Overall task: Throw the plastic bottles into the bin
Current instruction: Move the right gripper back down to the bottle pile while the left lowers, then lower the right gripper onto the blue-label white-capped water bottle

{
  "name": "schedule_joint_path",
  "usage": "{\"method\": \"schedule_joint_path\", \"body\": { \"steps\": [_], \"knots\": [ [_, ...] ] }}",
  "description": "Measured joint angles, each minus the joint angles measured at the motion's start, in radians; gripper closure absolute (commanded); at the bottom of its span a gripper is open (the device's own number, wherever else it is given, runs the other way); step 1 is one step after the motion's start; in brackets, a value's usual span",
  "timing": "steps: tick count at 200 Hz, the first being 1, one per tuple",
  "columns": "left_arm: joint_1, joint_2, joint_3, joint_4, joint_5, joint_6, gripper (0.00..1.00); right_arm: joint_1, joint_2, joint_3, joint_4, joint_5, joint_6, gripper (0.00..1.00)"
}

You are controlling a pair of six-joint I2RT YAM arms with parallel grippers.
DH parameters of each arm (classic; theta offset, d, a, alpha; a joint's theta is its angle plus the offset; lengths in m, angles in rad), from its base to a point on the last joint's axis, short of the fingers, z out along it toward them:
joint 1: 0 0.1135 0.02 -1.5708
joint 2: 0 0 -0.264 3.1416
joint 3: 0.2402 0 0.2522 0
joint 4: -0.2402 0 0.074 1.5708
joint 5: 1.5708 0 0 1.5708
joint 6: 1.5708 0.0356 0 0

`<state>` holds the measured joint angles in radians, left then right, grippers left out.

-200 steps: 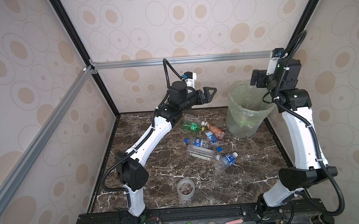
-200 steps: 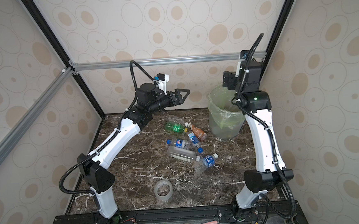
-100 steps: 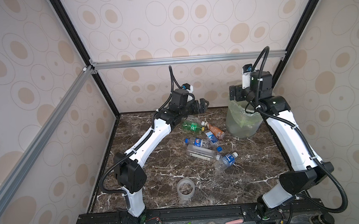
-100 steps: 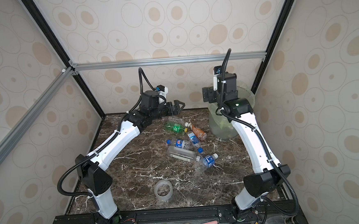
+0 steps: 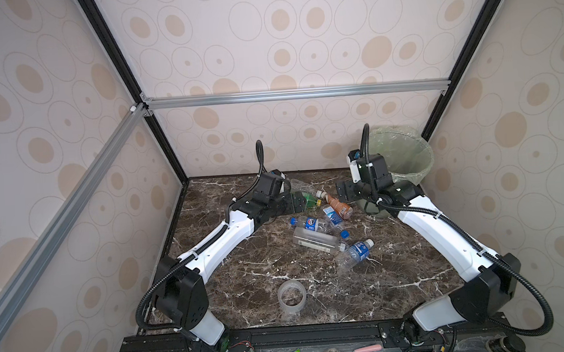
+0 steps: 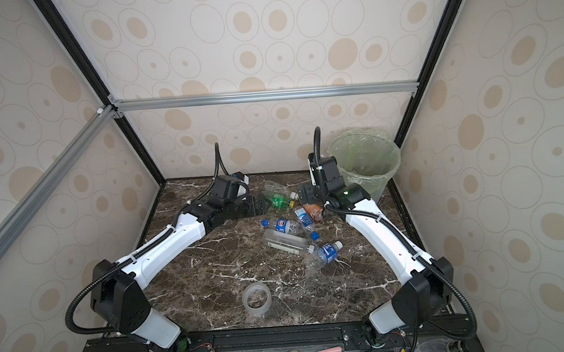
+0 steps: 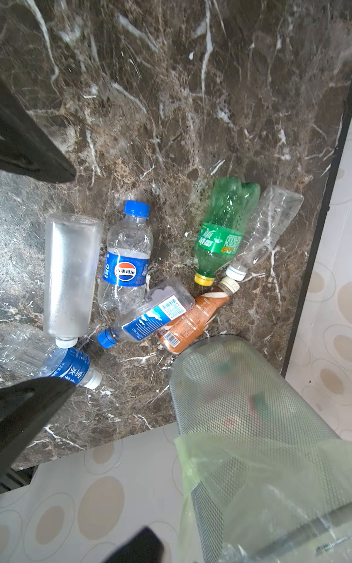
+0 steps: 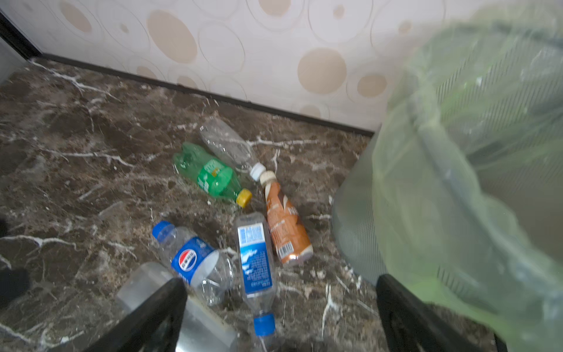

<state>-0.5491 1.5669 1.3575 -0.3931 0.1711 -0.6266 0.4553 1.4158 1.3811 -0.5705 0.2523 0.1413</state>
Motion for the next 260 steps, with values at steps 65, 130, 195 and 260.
{"method": "schedule_joint_path", "body": {
  "steps": [65,130,195,260],
  "knots": [
    [0.003,-0.026,-0.096,0.078,0.037,-0.024,0.01,0.004,-0.191,-0.348,-0.061,0.024,0.243,0.0],
    [-0.014,-0.047,-0.161,0.116,0.059,-0.044,0.01,0.004,-0.274,-0.545,-0.072,-0.067,0.475,0.0],
    [-0.032,-0.049,-0.17,0.145,0.069,-0.058,0.01,0.004,-0.282,-0.669,0.004,-0.153,0.63,0.0],
    [-0.036,-0.049,-0.176,0.15,0.069,-0.058,0.01,0.004,-0.183,-0.669,0.101,-0.171,0.678,0.0]
  ]
}}
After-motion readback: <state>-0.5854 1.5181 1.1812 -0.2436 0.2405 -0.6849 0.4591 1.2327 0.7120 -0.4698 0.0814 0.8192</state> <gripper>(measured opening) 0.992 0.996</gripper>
